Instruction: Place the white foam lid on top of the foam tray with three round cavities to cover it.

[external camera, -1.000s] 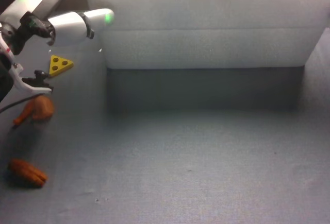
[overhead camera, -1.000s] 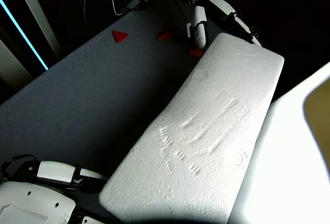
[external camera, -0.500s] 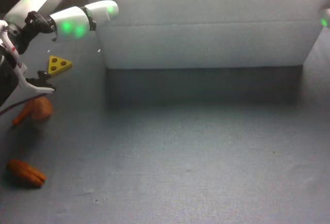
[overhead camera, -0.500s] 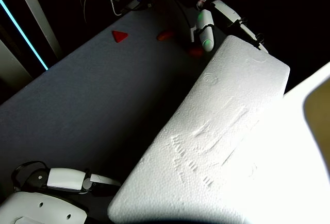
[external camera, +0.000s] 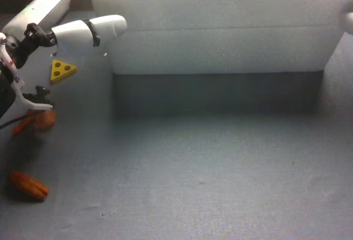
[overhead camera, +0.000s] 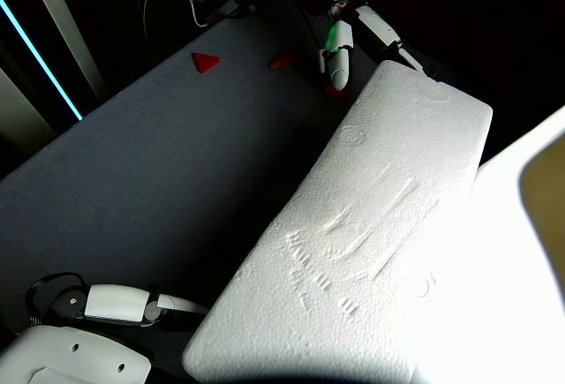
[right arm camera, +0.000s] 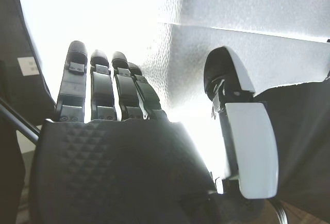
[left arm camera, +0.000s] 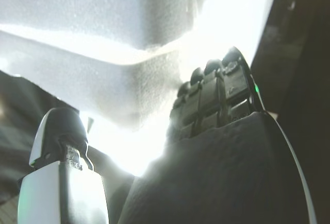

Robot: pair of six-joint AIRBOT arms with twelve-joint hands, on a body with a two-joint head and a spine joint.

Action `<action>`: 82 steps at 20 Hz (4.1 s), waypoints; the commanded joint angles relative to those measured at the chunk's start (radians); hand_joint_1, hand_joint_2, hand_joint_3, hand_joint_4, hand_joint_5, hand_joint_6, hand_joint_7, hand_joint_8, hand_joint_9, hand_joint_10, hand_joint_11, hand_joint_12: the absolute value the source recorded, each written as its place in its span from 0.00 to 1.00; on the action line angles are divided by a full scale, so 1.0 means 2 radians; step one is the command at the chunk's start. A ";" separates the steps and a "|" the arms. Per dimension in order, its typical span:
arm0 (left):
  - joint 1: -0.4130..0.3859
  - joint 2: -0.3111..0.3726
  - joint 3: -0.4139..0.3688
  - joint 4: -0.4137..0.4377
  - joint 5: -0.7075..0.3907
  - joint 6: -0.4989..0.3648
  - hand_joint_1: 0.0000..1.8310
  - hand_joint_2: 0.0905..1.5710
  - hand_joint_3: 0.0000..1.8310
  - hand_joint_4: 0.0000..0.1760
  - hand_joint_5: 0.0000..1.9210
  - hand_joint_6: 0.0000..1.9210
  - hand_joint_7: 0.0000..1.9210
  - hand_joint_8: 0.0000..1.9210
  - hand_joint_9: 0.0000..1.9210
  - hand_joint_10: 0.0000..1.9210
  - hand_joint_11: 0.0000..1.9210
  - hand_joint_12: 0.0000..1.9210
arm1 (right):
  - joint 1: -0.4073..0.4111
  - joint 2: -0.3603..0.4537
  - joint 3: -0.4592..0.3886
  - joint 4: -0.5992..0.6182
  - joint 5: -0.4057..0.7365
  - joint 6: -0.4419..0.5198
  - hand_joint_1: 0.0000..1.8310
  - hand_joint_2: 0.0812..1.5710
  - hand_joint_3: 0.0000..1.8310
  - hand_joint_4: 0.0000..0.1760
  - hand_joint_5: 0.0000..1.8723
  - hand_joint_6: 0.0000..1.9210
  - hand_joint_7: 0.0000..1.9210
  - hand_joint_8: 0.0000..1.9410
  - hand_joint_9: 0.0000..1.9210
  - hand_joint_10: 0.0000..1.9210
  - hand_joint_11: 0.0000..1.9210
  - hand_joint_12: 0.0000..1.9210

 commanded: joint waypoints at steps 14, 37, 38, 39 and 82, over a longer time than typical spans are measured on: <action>0.016 0.017 -0.009 -0.011 -0.058 0.003 0.25 0.69 0.00 0.00 0.02 0.00 0.00 0.00 0.00 0.00 0.00 0.00 | -0.047 0.030 -0.024 0.014 0.060 -0.004 0.25 0.75 0.00 0.00 0.00 0.00 0.00 0.00 0.00 0.00 0.00 0.12; 0.006 0.037 -0.037 0.016 -0.112 0.005 0.26 0.69 0.00 0.12 0.03 0.00 0.00 0.00 0.00 0.00 0.00 0.07 | -0.043 0.073 -0.069 -0.005 0.135 -0.024 0.29 0.78 0.00 0.00 0.00 0.00 0.02 0.00 0.03 0.02 0.00 0.43; 0.005 0.036 -0.036 0.017 -0.111 0.005 0.26 0.70 0.00 0.12 0.03 0.00 0.00 0.00 0.00 0.00 0.00 0.01 | -0.043 0.073 -0.068 -0.006 0.135 -0.024 0.29 0.78 0.00 0.00 0.00 0.00 0.02 0.00 0.03 0.02 0.00 0.44; 0.005 0.035 -0.036 0.017 -0.110 0.005 0.26 0.70 0.00 0.13 0.03 0.00 0.00 0.00 0.00 0.00 0.00 0.00 | -0.042 0.073 -0.067 -0.007 0.135 -0.024 0.30 0.78 0.00 0.00 0.00 0.00 0.02 0.00 0.04 0.02 0.00 0.44; 0.011 0.014 0.008 -0.010 -0.047 0.003 0.25 0.69 0.00 0.08 0.03 0.00 0.00 0.00 0.00 0.00 0.00 0.25 | -0.052 0.046 -0.051 0.009 0.114 -0.017 0.27 0.77 0.00 0.00 0.00 0.00 0.00 0.00 0.00 0.00 0.00 0.00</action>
